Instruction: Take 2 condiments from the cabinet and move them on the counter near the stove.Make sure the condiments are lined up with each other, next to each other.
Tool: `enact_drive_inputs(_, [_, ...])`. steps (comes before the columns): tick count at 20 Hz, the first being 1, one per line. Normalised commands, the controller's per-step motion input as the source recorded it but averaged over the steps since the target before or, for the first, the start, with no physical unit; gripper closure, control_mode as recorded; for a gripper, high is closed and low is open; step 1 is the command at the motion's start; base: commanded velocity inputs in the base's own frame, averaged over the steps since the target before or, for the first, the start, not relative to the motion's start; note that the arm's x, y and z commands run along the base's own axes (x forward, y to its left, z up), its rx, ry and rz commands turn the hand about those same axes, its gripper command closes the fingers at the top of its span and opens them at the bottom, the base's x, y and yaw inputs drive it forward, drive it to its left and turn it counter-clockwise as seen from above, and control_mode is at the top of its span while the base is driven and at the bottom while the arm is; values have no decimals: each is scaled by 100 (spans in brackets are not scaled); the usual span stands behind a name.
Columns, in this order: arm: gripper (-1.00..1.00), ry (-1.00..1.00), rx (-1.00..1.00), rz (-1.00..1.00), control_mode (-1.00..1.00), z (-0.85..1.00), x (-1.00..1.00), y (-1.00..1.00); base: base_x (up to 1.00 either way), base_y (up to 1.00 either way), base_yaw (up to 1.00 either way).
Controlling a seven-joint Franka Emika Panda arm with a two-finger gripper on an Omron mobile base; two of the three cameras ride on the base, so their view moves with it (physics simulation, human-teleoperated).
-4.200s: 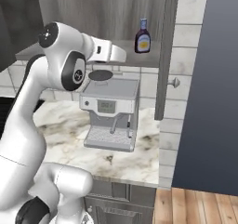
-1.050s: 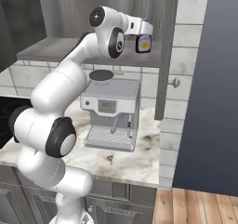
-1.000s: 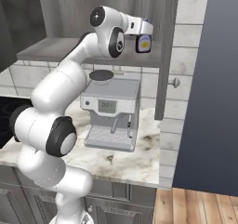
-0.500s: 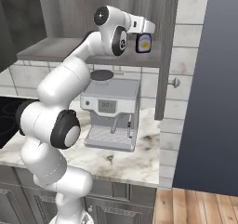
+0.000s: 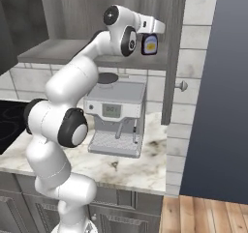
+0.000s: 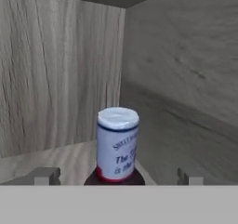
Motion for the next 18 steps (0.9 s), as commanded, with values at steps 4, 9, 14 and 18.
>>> enact_drive_inputs(4, [-100, 0, 0, -1, -100, 0, 12, -2, 0, 0, 0])
enact_drive_inputs(9, [-100, 0, 0, -1, -100, 0, 17, -2, 0, 0, 0])
enact_drive_inputs(14, [-100, 0, 0, 0, -100, 0, 28, 0, 0, 0, 0])
enact_drive_inputs(18, [100, 0, 0, 0, -100, 0, 18, -2, 0, 0, 0])
